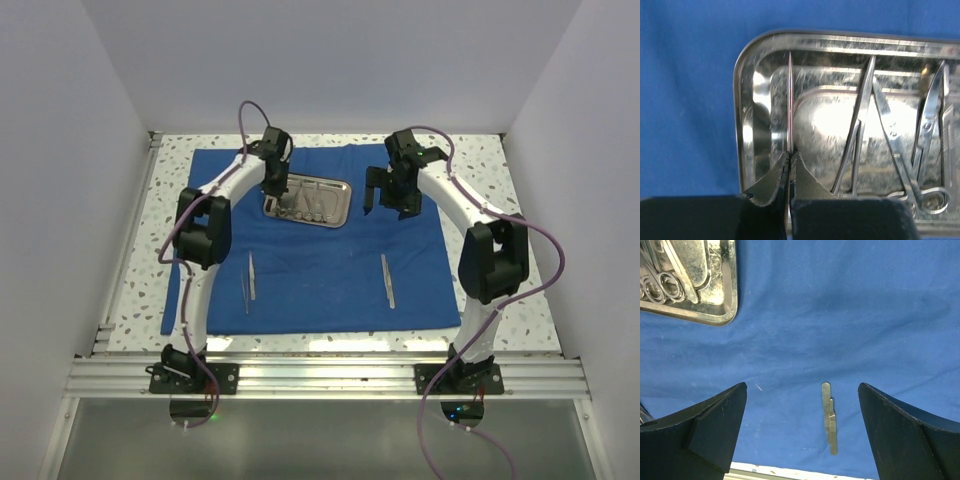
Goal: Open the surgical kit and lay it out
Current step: Pick up the medical item from the container, then place the medical item in the surgical kit.
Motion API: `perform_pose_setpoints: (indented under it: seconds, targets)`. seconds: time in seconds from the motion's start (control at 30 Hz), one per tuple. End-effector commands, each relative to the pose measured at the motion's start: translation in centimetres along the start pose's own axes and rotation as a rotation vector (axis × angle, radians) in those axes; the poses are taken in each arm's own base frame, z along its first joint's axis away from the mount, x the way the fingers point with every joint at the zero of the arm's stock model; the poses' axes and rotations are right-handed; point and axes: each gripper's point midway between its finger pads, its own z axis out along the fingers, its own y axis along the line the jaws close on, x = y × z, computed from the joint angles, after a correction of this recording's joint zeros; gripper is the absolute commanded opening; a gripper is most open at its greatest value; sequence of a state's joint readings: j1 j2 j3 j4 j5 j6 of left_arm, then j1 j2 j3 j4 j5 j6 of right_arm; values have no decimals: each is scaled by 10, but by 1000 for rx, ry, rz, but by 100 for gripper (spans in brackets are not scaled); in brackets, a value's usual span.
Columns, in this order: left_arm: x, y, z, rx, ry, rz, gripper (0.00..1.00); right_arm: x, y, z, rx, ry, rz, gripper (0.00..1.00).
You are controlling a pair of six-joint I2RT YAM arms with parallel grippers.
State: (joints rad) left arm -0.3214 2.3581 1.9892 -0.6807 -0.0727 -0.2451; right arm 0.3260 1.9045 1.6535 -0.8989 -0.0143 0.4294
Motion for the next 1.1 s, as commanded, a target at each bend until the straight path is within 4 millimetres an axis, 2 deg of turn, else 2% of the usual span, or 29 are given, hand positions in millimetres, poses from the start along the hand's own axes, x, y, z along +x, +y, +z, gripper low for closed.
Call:
perform_pose_setpoints:
  seconds: [0.0, 0.03, 0.07, 0.1, 0.13, 0.17, 0.2, 0.23, 0.27, 0.3, 0.33, 0.37, 0.4, 0.43, 0.47, 0.5, 0.53, 0.57, 0.6, 0.7, 0.73, 0.77, 0.8, 0.9, 1.07]
  targets:
    - [-22, 2, -66, -8, -52, -9, 0, -17, 13, -23, -63, -71, 4, 97]
    - [-25, 2, -78, -12, -66, -9, 0, -20, 17, -24, -79, -78, 5, 97]
    - [-26, -1, -102, -11, -90, -3, 0, -23, 22, -25, -95, -83, 6, 96]
    - [-14, 4, -122, -31, -86, -10, 0, -28, 33, -25, -124, -91, 5, 96]
    - [-22, 2, -142, -23, -128, -11, 0, -33, 40, -30, -139, -107, -2, 96]
    - [5, 2, -140, -28, -78, -12, 0, -34, 46, -25, -146, -103, -10, 96]
    - [16, 1, -148, -28, -74, -15, 0, -37, 53, -25, -156, -108, -16, 96]
    - [28, 2, -154, -24, -67, -23, 0, -45, 71, -31, -178, -135, -41, 96]
    - [56, 3, -166, -18, -46, -40, 0, -45, 77, -22, -174, -122, -48, 96]
    - [69, 2, -170, -5, -36, -51, 0, -45, 84, -18, -173, -118, -55, 96]
    - [78, 2, -187, 16, -62, -68, 0, -52, 99, -23, -188, -147, -74, 96]
    - [116, 5, -178, 9, 12, -87, 0, -55, 105, -21, -186, -152, -78, 96]
    - [130, 2, -179, 32, 26, -100, 0, -52, 108, -4, -172, -126, -78, 96]
    - [141, 1, -188, 55, 13, -133, 0, -58, 119, -5, -179, -150, -85, 96]
    - [176, 4, -178, 51, 76, -138, 0, -58, 121, 3, -168, -144, -84, 95]
    - [191, 2, -178, 72, 100, -151, 0, -56, 121, 20, -146, -126, -84, 95]
    - [216, 6, -177, 69, 138, -175, 0, -60, 127, 23, -147, -138, -85, 95]
    - [226, 7, -176, 68, 150, -183, 0, -60, 129, 29, -144, -135, -88, 93]
    - [233, 7, -175, 68, 152, -189, 0, -58, 125, 48, -110, -120, -90, 92]
    - [250, 11, -176, 66, 176, -190, 0, -65, 127, 59, -80, -133, -102, 89]
    - [250, 10, -175, 66, 178, -190, 6, -68, 127, 65, -67, -138, -104, 89]
    - [248, 10, -175, 67, 177, -193, 17, -69, 126, 69, -56, -143, -111, 89]
    - [247, 9, -176, 66, 177, -199, 39, -71, 124, 72, -42, -153, -114, 89]
    - [244, 7, -177, 64, 177, -225, 58, -74, 122, 82, -12, -167, -123, 87]
    - [241, 7, -184, 68, 170, -234, 61, -73, 125, 97, 25, -170, -161, 82]
